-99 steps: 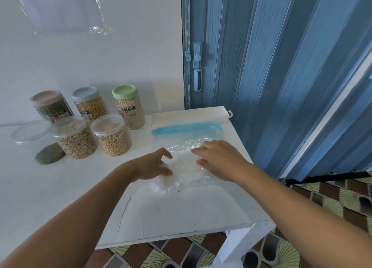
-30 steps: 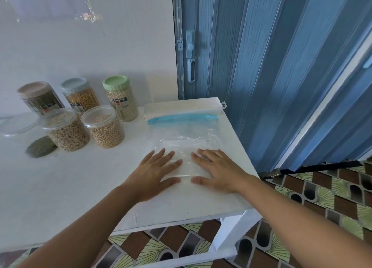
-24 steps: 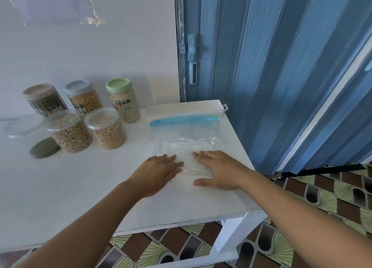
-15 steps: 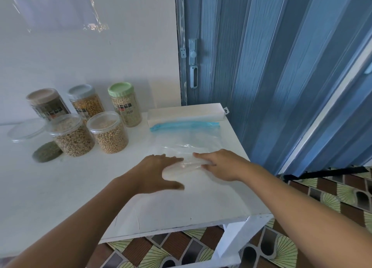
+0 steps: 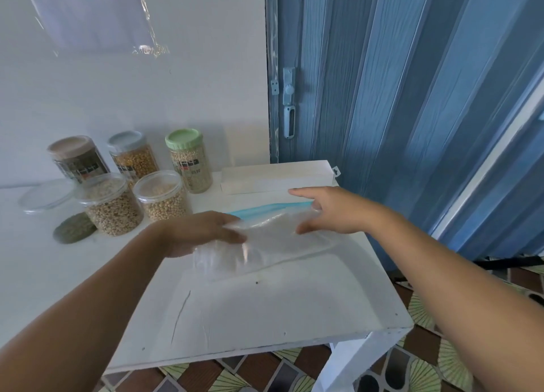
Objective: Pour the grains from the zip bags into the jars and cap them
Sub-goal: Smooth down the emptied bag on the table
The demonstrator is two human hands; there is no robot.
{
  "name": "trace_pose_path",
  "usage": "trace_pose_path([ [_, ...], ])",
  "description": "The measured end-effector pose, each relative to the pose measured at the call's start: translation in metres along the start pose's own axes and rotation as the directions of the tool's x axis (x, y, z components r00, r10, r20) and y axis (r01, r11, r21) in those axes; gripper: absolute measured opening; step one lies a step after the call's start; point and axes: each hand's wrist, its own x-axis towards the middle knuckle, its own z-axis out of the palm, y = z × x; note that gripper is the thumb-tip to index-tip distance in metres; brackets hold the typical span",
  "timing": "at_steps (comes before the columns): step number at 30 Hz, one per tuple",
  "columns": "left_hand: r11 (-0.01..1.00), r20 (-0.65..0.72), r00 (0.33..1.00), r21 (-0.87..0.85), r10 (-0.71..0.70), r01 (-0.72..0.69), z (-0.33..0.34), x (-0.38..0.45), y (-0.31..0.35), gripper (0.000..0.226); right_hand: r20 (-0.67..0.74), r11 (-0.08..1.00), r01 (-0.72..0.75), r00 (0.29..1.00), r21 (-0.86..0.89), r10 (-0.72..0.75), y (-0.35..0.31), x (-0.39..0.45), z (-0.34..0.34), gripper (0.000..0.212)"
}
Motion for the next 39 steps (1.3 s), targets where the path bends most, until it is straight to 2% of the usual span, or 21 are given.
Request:
trace_pose_path([
  [4,0.983,-0.206,0.978,-0.167,0.043,-0.078,-0.023,-0.006,-0.013,0.061,0.021,0.99,-0.041,0.999,0.133,0.039,0.006,0.008,0.002,0.096],
  [9,0.936,-0.365,0.931,-0.327,0.004,-0.132,-0.017,0.004,-0.037,0.058,0.011,0.963,-0.11,0.994,0.247,0.111,0.021,0.023,0.01,0.113],
  [12,0.898,-0.506,0.857,-0.415,-0.097,-0.144,-0.012,0.027,-0.042,0.052,-0.148,0.947,-0.122,0.974,0.296,0.172,0.023,0.03,0.014,0.121],
  [15,0.874,-0.583,0.791,-0.466,-0.187,-0.137,-0.011,0.049,-0.047,0.048,-0.299,0.915,-0.126,0.92,0.383,0.252,0.025,0.038,0.019,0.109],
  [20,0.905,-0.65,0.719,-0.42,-0.247,-0.069,-0.009,0.071,-0.053,0.045,-0.305,0.917,-0.161,0.91,0.366,0.281,0.026,0.058,0.043,0.082],
  [24,0.959,-0.703,0.666,-0.273,-0.251,0.073,0.002,0.076,-0.062,0.046,-0.231,0.932,-0.262,0.919,0.249,0.32,0.031,0.067,0.061,0.07],
  [26,0.986,-0.755,0.635,-0.094,-0.161,0.139,0.009,0.075,-0.063,0.044,-0.243,0.946,-0.297,0.915,0.133,0.321,0.034,0.067,0.068,0.064],
  [28,0.978,-0.805,0.593,0.113,-0.014,0.177,0.016,0.074,-0.061,0.043,-0.375,0.955,-0.291,0.893,-0.056,0.249,0.033,0.065,0.072,0.059],
  [30,0.96,-0.831,0.544,0.234,0.116,0.151,0.022,0.072,-0.058,0.041,-0.481,0.958,-0.234,0.868,-0.168,0.128,0.031,0.065,0.074,0.053],
  [31,0.963,-0.838,0.526,0.241,0.145,0.117,0.023,0.07,-0.057,0.039,-0.483,0.968,-0.206,0.868,-0.143,0.113,0.03,0.067,0.073,0.053],
  [34,0.995,-0.859,0.502,0.099,0.102,-0.033,0.021,0.067,-0.058,0.031,-0.451,0.974,-0.172,0.865,0.145,0.219,0.032,0.072,0.069,0.061],
  [35,0.994,-0.863,0.496,0.068,0.099,-0.08,0.021,0.064,-0.057,0.029,-0.462,0.971,-0.136,0.861,0.199,0.215,0.034,0.072,0.067,0.063],
  [37,0.985,-0.874,0.471,0.041,0.117,-0.169,0.017,0.059,-0.052,0.029,-0.531,0.964,-0.039,0.828,0.264,0.179,0.036,0.072,0.063,0.061],
  [39,0.977,-0.886,0.435,0.083,0.162,-0.196,0.01,0.062,-0.042,0.031,-0.602,0.944,0.024,0.775,0.329,0.19,0.038,0.075,0.058,0.057],
])
